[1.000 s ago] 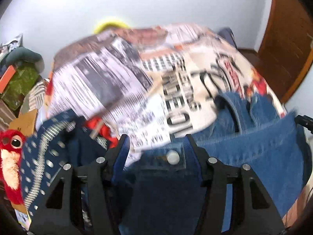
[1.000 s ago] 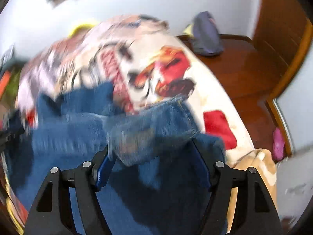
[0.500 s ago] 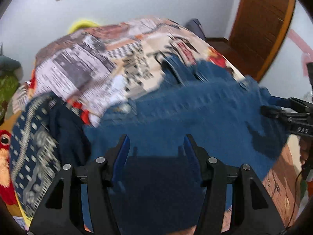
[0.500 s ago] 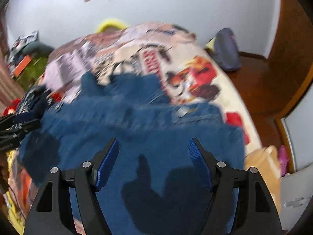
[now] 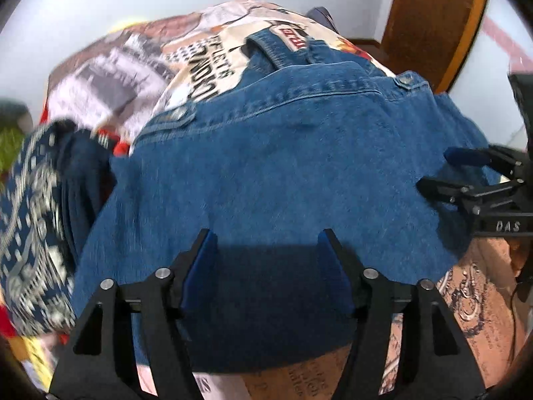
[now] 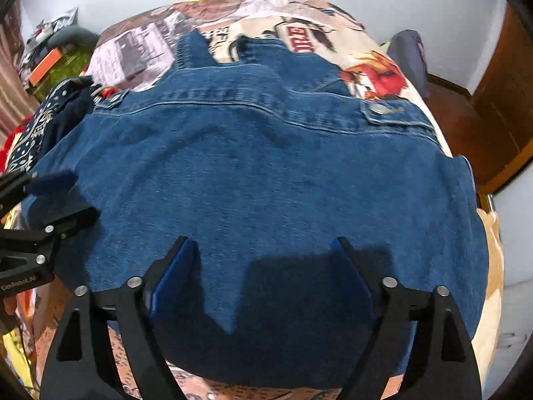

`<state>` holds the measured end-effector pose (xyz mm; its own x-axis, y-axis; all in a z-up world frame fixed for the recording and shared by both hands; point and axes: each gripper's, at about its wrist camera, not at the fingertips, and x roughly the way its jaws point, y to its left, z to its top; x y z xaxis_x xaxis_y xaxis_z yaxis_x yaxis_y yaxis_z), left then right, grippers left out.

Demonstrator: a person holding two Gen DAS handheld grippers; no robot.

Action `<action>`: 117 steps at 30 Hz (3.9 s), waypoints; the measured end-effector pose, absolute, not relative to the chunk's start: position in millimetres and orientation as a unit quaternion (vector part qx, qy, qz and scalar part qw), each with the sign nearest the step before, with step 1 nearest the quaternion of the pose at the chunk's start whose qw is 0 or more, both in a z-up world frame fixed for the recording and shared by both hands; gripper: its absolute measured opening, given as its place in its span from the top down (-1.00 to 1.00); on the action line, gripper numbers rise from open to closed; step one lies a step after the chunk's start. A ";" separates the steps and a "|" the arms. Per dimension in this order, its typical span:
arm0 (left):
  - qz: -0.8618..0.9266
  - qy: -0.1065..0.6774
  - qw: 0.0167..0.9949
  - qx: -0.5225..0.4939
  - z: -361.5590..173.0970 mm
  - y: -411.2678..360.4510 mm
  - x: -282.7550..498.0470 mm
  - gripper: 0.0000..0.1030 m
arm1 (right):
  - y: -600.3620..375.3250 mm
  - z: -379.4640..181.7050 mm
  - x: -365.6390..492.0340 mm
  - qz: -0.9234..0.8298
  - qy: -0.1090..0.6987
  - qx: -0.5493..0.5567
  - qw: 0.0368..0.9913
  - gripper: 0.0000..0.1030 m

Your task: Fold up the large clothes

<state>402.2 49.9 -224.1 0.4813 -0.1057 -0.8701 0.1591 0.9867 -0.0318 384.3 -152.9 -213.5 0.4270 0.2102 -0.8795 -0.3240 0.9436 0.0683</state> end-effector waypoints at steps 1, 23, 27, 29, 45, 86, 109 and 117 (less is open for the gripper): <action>-0.075 0.501 0.862 0.018 -225.2 57.0 396.6 -0.28 | -156.8 -213.4 382.7 0.152 0.511 -0.053 0.844 -0.60; 0.075 0.481 0.857 -0.169 -200.7 163.4 309.7 -0.34 | -223.0 -168.4 326.7 0.093 0.489 -0.053 0.866 -0.61; 0.015 0.459 0.850 -0.259 -198.4 170.9 295.6 -0.34 | -219.5 -152.8 318.7 0.095 0.465 -0.065 0.878 -0.61; -0.016 0.454 0.842 -0.291 -200.5 167.4 292.1 -0.35 | -217.0 -148.2 315.8 0.098 0.459 -0.065 0.881 -0.61; -0.024 0.467 0.774 -0.426 -261.9 155.3 342.2 -0.35 | -186.4 -169.0 327.4 0.119 0.467 -0.071 0.873 -0.61; 0.014 0.294 0.947 -0.128 -72.5 100.0 332.2 0.56 | -54.4 -197.4 348.9 0.247 0.542 -0.011 0.803 -0.60; -0.240 0.439 0.866 -0.004 -148.8 -131.7 381.8 0.56 | -301.5 -174.5 312.5 0.046 0.533 0.031 0.844 -0.62; -0.253 0.479 0.839 0.047 -172.7 -139.4 355.7 0.21 | -329.5 -172.4 294.6 0.044 0.522 0.066 0.849 -0.62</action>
<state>355.7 -139.4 -172.7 0.4134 -0.3790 -0.8279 0.4695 0.8678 -0.1628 294.6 -329.5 -172.4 0.4516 0.1436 -0.8806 -0.0069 0.9875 0.1575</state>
